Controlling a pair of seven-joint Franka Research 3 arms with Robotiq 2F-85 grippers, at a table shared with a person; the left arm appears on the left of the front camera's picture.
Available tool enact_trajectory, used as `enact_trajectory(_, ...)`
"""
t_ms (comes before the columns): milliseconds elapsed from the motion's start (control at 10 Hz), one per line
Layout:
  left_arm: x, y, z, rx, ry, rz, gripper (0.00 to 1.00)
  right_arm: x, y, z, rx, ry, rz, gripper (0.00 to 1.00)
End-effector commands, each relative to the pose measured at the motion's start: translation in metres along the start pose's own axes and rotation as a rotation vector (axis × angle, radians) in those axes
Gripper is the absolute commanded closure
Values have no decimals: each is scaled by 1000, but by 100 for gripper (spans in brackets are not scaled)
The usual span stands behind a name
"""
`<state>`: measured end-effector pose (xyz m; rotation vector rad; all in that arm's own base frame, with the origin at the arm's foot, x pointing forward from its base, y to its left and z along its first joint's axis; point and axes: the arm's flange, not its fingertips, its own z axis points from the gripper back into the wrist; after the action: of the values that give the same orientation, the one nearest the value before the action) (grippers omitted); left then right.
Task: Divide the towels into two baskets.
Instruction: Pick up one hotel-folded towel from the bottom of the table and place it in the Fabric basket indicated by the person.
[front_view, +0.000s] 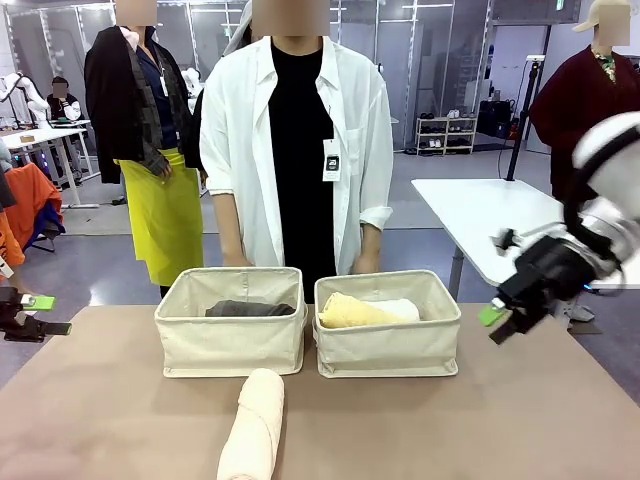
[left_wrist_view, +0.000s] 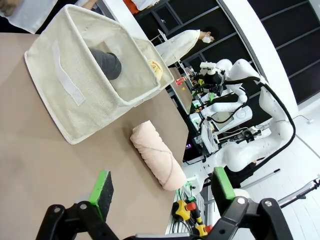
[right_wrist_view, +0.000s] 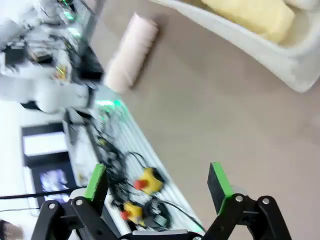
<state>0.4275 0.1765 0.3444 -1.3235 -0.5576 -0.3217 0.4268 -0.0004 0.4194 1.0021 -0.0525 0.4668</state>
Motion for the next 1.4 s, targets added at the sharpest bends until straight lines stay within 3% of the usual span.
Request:
enact_trajectory(0, -2, -5, 0, 8, -4, 2, 0, -64, -37, 43, 208, -181, -71, 0)
enact_trajectory(100, -2, -5, 0, 8, -4, 2, 0, -92, -58, 63, 354, -189, -23, 0)
enact_trajectory(400, -2, -5, 0, 8, -4, 2, 0, -154, -102, 118, 449, -226, -53, 0)
enact_trajectory(500, -2, -5, 0, 8, -4, 2, 0, -162, -113, 122, 477, -165, -90, 0)
enact_trajectory(700, -2, -5, 0, 8, -4, 2, 0, -146, -143, 120, 514, -94, -145, 0)
enact_trajectory(800, -2, -5, 0, 8, -4, 2, 0, -170, -113, 120, 480, -198, -120, 0)
enact_trajectory(1300, -2, -5, 0, 8, -4, 2, 0, -170, -113, 120, 480, -198, -120, 0)
